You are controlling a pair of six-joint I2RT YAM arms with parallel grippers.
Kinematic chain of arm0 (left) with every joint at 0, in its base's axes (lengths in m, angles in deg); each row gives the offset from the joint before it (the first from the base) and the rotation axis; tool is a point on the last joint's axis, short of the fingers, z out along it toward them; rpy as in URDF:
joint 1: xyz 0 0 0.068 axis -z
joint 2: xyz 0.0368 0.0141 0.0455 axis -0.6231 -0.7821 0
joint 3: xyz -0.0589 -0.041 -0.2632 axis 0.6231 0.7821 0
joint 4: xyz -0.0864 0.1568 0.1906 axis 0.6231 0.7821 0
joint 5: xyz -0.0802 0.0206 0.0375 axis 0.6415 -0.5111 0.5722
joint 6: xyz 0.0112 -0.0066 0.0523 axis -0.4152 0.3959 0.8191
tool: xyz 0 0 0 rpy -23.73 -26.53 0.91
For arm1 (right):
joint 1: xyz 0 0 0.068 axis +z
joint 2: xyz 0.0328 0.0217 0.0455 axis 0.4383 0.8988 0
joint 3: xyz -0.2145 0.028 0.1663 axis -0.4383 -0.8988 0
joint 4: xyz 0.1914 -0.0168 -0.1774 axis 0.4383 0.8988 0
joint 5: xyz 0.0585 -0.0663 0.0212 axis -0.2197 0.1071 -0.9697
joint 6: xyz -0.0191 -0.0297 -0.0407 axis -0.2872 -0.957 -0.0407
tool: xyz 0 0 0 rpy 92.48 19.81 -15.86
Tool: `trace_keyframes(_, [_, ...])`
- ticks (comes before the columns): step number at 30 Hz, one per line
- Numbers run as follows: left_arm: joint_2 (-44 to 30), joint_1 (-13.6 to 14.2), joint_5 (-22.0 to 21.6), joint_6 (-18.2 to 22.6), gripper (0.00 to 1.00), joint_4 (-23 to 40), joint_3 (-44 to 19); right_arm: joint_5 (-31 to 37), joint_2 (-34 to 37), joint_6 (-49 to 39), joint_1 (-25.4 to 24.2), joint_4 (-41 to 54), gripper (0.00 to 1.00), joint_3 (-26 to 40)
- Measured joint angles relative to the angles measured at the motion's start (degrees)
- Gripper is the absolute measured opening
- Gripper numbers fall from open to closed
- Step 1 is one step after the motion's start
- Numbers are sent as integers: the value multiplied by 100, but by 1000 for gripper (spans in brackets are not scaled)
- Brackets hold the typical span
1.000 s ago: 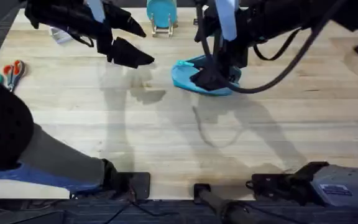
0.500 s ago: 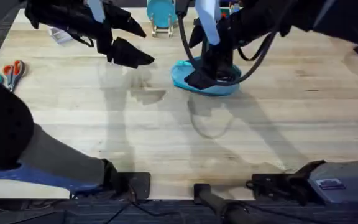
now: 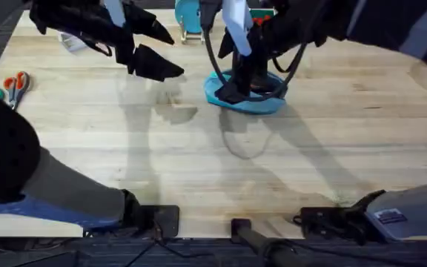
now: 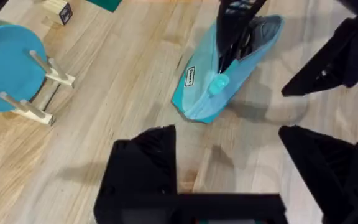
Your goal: Unzip the bag, pick up the pens from the table one at a time and place them inside, then zip the bag closed.
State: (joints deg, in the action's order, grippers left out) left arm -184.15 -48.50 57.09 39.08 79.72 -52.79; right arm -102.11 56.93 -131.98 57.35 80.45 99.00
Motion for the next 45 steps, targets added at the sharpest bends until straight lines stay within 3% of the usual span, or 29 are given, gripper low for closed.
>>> trace_keyframes(32, [-1,0,1,0,992,48,0,248,805,-37,2,-715,804,0])
trace_keyframes(39, [-1,0,0,0,993,48,0,261,847,-17,2,-707,710,0])
trace_keyframes(45, [-1,0,0,0,993,48,0,262,846,-17,2,-707,511,0])
